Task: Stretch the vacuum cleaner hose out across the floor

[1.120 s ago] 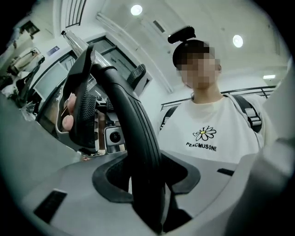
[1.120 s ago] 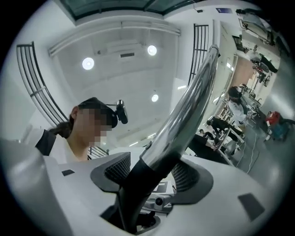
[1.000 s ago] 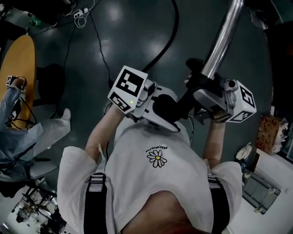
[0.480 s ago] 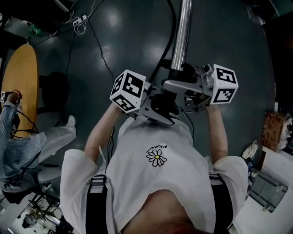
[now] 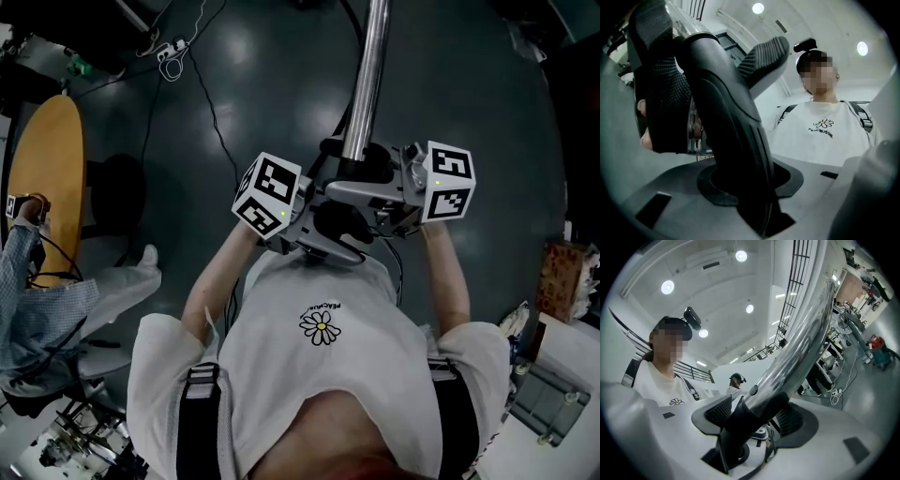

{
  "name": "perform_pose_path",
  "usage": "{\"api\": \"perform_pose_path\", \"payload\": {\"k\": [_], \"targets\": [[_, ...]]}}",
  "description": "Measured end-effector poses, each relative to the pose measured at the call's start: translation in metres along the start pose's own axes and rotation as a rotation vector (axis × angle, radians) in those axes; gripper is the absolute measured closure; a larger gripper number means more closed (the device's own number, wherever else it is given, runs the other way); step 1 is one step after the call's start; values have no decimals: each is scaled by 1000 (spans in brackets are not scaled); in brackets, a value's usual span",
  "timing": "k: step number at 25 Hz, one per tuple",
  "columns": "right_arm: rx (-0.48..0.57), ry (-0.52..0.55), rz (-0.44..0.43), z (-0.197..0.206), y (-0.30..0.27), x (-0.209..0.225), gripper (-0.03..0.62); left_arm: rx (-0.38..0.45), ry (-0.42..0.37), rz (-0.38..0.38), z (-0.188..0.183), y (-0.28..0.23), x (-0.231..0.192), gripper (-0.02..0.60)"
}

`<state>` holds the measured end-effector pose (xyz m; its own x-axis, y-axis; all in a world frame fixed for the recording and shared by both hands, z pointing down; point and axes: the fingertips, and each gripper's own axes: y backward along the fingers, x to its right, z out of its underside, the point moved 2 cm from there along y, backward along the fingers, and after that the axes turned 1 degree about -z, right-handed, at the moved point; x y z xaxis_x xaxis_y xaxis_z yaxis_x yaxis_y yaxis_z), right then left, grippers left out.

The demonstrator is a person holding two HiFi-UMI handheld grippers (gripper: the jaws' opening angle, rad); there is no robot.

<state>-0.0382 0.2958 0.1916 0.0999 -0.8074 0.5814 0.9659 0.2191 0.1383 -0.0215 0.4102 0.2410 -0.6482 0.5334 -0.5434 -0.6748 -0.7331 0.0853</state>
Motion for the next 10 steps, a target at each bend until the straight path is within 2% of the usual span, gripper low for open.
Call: {"api": "perform_pose_path", "payload": {"k": [6,10], "targets": [[-17,12,-18,-1,-9,-1,312,-7,-25,2,-6,3,4,431],[-27,13,-22,-3,-14,-3,312,18,-25,14,-9,7,8,431]]}}
